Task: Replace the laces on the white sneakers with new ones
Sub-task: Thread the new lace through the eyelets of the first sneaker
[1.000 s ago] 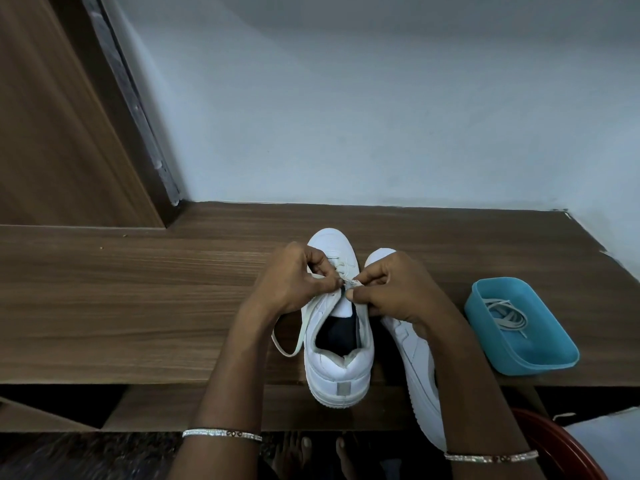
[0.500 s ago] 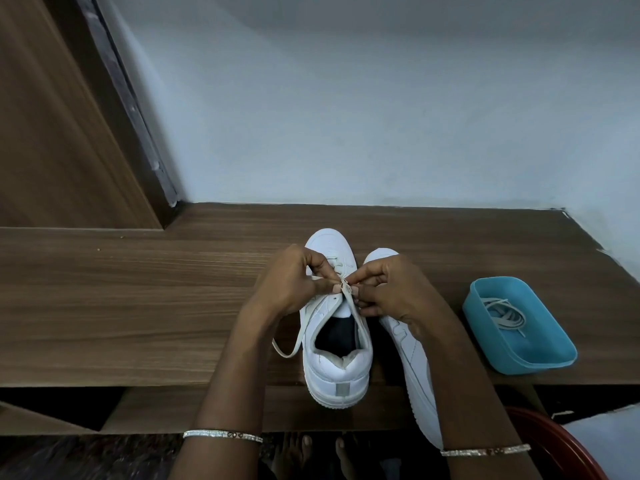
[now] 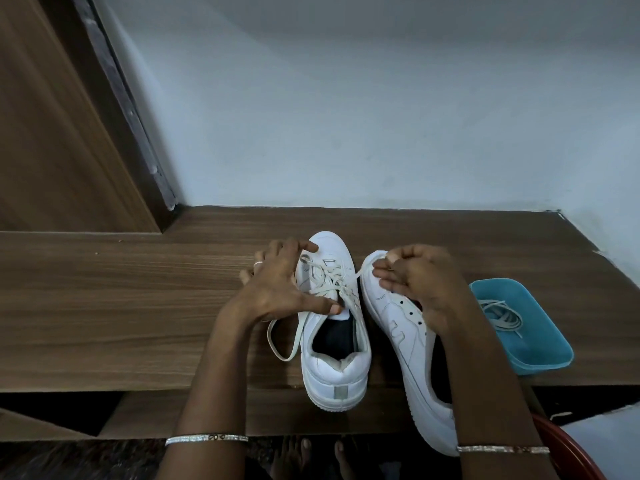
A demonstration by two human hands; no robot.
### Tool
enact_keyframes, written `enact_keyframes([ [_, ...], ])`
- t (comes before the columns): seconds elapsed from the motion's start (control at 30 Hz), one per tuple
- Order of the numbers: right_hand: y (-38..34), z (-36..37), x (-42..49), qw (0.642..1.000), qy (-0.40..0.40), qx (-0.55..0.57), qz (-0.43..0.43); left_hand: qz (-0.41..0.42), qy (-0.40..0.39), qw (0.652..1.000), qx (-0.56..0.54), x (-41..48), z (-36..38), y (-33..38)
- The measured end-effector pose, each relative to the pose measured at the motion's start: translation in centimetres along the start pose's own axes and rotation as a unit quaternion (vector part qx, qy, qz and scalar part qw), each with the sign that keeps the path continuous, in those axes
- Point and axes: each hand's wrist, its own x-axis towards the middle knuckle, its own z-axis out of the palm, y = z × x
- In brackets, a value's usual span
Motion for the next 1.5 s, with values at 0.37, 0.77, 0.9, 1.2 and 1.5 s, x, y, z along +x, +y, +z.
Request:
enact_keyframes([
  [0.37,-0.6,-1.7,0.2,0.994,0.089,-0.041,-0.037,-0.011,-0.044,0.998,-0.049,0.2,0.4,-1.0],
  [0.77,1.4,0.9,0.4,0.893,-0.083,-0.406,-0.173,0.015,-0.038,0.997,-0.07,0.6,1.1,-1.7],
  [0.9,0.6,-0.6,0.3,0.971,0.012,-0.204,-0.12,0.018,-0.047,0.995,-0.083,0.4,0.7,-1.4],
  [1.2,-1.3,-3.3,-0.2,0.973,0.078,0.218,-0.003,0.019,-0.048,0.993,-0.102,0.5,0.9,-1.5],
  [1.5,0.5,0.3,-0.2,0.897,-0.079,-0.391,-0.192,0.019,-0.042,0.991,-0.126,0.9,1.2,-2.0],
])
